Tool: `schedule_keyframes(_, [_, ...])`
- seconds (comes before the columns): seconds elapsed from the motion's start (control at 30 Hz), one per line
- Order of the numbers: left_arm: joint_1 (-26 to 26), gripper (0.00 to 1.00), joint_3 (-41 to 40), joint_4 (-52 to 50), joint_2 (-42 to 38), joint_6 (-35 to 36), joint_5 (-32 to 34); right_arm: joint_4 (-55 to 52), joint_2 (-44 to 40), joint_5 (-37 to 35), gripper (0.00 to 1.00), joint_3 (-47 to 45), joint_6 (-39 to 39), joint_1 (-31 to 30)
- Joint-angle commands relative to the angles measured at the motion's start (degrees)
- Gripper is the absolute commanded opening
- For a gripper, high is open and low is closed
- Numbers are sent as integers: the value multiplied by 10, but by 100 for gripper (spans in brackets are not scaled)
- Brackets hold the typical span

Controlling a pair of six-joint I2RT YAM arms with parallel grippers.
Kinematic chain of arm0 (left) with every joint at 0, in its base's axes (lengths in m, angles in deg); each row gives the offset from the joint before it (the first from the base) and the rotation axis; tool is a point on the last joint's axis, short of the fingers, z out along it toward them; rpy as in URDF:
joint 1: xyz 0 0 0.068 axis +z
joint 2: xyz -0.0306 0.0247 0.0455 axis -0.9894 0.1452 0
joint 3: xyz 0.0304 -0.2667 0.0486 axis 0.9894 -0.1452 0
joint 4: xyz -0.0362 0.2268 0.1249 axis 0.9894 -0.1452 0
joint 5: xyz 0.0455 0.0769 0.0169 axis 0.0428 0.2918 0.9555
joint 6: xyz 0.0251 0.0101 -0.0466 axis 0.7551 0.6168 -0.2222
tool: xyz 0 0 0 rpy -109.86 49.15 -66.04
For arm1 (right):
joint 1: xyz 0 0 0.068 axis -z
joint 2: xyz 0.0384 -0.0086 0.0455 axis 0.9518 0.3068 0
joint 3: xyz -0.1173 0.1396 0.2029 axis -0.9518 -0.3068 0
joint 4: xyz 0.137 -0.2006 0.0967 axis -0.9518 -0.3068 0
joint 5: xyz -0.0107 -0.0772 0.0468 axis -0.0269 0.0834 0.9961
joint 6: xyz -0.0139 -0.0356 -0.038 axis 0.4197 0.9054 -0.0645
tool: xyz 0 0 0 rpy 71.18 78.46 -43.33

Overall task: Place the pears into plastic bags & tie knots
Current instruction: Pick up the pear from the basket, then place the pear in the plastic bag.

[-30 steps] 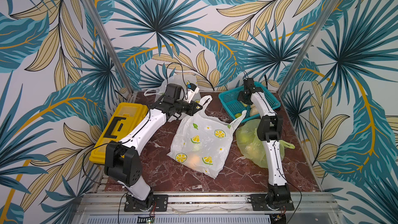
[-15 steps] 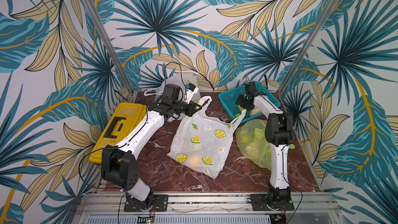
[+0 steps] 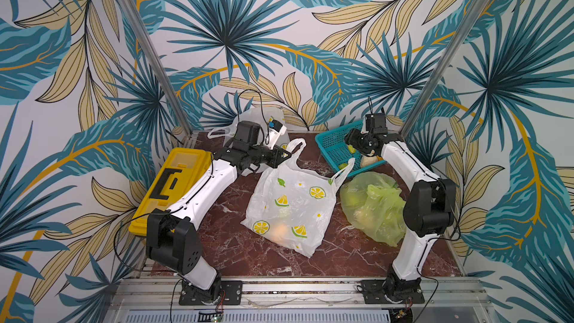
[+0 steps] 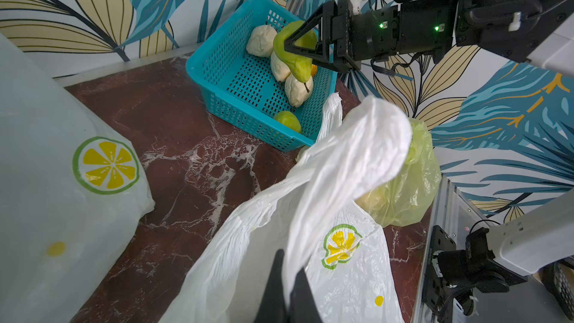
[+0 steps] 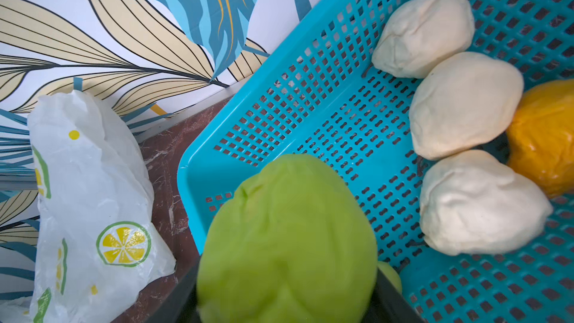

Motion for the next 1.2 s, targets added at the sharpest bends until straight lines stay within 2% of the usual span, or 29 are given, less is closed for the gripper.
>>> schedule_keyframes(0.0, [-2,0,9,12,-1,6,-7,-2,1,-8,22,-17,5,-3])
schedule_keyframes(0.13, [-1,0,14,13,3,7,-3,-10,-15,17,21,-17,4,-8])
schedule_keyframes(0.23, [-2,0,25,12,10,2,-9,-26,-58,34,21,-19,21,-29])
schedule_keyframes(0.4, [-5,0,45,12,23,-5,-10,-82,-140,28,21,-23,66,-84])
schedule_keyframes(0.47, [-7,0,53,12,27,-8,-11,-96,-167,32,21,-47,62,-117])
schedule_keyframes(0.63, [-19,0,67,12,35,-10,-12,-40,-205,104,22,-156,-7,-201])
schedule_keyframes(0.8, [-28,0,72,12,36,-12,-20,24,-215,124,21,-227,-77,-258])
schedule_keyframes(0.97, [-33,0,61,12,34,-4,-30,71,-180,169,21,-241,-124,-288])
schedule_keyframes(1.17, [-36,0,51,12,32,-4,-36,174,-142,192,21,-254,-197,-286])
